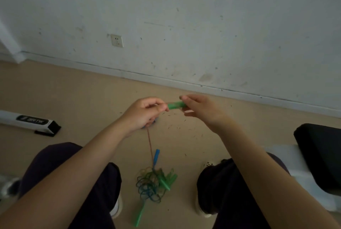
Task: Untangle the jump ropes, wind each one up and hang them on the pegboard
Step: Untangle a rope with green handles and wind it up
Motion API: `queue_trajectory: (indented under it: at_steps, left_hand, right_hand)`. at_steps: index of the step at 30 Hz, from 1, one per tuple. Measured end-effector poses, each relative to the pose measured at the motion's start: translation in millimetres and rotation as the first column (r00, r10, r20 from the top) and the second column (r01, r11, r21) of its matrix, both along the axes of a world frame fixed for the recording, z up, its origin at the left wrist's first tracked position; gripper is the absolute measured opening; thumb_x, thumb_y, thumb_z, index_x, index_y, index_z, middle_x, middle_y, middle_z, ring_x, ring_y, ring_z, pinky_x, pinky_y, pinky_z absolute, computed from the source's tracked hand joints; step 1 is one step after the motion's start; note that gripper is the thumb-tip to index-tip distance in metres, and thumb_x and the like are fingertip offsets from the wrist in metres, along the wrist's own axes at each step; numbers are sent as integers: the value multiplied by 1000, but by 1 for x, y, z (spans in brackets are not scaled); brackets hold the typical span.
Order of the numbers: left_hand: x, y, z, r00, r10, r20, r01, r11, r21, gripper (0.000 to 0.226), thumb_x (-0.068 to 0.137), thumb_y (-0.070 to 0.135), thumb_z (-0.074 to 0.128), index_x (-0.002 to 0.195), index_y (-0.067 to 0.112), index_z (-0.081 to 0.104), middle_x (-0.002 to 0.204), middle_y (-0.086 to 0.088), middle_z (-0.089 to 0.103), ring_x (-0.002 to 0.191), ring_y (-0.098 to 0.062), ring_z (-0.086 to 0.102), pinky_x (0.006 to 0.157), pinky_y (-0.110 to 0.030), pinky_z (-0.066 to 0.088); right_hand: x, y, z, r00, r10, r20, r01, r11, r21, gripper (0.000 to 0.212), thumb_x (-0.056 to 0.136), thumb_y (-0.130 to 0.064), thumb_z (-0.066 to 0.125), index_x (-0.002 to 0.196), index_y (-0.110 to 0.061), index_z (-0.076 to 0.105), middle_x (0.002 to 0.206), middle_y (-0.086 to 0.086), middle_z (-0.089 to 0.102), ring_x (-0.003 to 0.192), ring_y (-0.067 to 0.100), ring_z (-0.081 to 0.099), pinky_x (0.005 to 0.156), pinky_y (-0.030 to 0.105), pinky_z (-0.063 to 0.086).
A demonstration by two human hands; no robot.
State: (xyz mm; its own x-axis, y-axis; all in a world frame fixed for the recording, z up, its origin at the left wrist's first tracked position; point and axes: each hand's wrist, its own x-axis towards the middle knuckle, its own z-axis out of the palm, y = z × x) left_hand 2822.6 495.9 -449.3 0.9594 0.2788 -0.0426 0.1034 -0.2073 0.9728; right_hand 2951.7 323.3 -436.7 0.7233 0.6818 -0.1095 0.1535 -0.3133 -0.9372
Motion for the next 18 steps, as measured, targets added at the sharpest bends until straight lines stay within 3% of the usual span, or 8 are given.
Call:
queue_trajectory:
  at_steps: [3, 5, 7, 9, 12, 15, 17, 18]
  left_hand:
    - [1, -3, -13, 1000, -13, -19, 13, 999, -30, 17, 97, 27, 62, 89, 26, 77, 55, 2, 47, 49, -13, 39, 49, -27, 35]
    - [0, -3, -23, 999, -9, -33, 7, 998, -62, 15, 95, 26, 64, 90, 26, 78, 55, 3, 51, 49, -12, 41, 49, -27, 35]
    - [0, -2, -32, 998, 1, -55, -4, 999, -54, 13, 95, 25, 65, 93, 23, 78, 57, 4, 55, 50, -13, 43, 50, -26, 37]
    - [2, 0, -38, 997, 15, -73, -17, 999, -31, 13, 95, 24, 65, 91, 23, 77, 60, 3, 60, 53, -13, 49, 55, -27, 42]
    - [6, 12, -46, 985, -78, -152, 74, 997, -34, 15, 97, 22, 61, 92, 19, 75, 73, 2, 70, 71, -14, 66, 73, -22, 52]
    - [7, 29, -64, 888, -230, -398, 320, 931, 176, 24, 102, 24, 52, 88, 21, 71, 85, 8, 75, 88, -10, 71, 94, -33, 53]
    - [6, 35, -75, 850, -243, -467, 378, 899, 222, 29, 103, 23, 49, 82, 18, 69, 81, 5, 75, 85, -13, 72, 96, -45, 52]
    - [4, 35, -77, 861, -239, -448, 358, 912, 201, 30, 103, 22, 49, 80, 16, 67, 76, 2, 74, 80, -15, 72, 94, -43, 53]
  right_hand:
    - [1, 5, -16, 987, 59, 151, -47, 996, -82, 36, 96, -44, 57, 126, -26, 65, 128, -4, 63, 112, 5, 56, 98, 28, 43]
    - [-3, 7, -28, 990, 126, 68, -125, 992, -19, 27, 93, -38, 63, 113, -23, 71, 111, -3, 71, 105, 9, 64, 96, 26, 48]
    - [-9, 10, -39, 983, 181, -21, -180, 983, 13, 14, 91, -25, 66, 95, -13, 73, 80, 6, 72, 79, 22, 67, 80, 27, 54]
    - [-11, 14, -44, 982, 181, -52, -179, 983, 48, 12, 92, -15, 65, 81, -12, 70, 60, 4, 61, 62, 25, 57, 60, 23, 50]
    - [-4, 16, -44, 996, 90, -21, -86, 985, 150, 17, 95, -10, 59, 81, -4, 66, 60, 8, 55, 58, 22, 52, 57, 21, 50]
    - [10, 10, -43, 994, -14, -105, 37, 974, 222, 19, 98, -10, 53, 83, -4, 62, 66, 10, 55, 59, 21, 54, 70, 34, 58]
    - [16, 4, -42, 997, -14, -73, 24, 991, 129, 22, 99, -14, 52, 83, -6, 63, 68, 8, 59, 60, 20, 57, 71, 36, 58]
    - [18, 2, -41, 999, 18, -43, -16, 998, 53, 24, 100, -19, 53, 83, -6, 64, 69, 9, 61, 60, 21, 57, 68, 34, 57]
